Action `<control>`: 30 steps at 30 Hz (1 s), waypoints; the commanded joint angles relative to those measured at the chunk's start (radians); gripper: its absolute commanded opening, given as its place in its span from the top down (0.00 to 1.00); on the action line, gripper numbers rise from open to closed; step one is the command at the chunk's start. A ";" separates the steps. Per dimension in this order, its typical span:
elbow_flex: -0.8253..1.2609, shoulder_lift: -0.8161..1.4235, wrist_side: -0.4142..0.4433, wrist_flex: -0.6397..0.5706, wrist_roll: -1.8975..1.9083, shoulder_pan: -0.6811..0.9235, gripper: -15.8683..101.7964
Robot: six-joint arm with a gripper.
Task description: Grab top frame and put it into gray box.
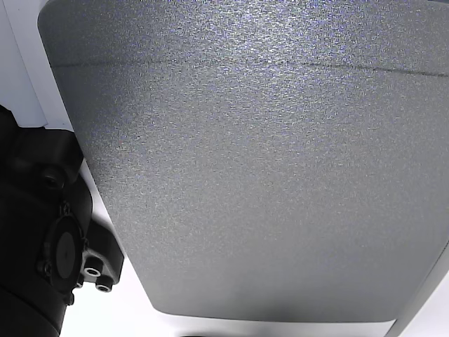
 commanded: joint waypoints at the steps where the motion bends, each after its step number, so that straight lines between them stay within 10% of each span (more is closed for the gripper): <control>1: -0.029 0.026 -0.002 0.009 0.002 -0.011 0.27; 2: -0.031 0.029 0.000 0.009 0.003 -0.011 0.06; 4: -0.034 0.038 0.003 0.009 0.002 -0.011 0.02; 17: -0.143 0.089 0.164 -0.014 -0.104 -0.008 0.02; 30: 0.063 0.456 0.480 -0.272 -1.088 -0.089 0.02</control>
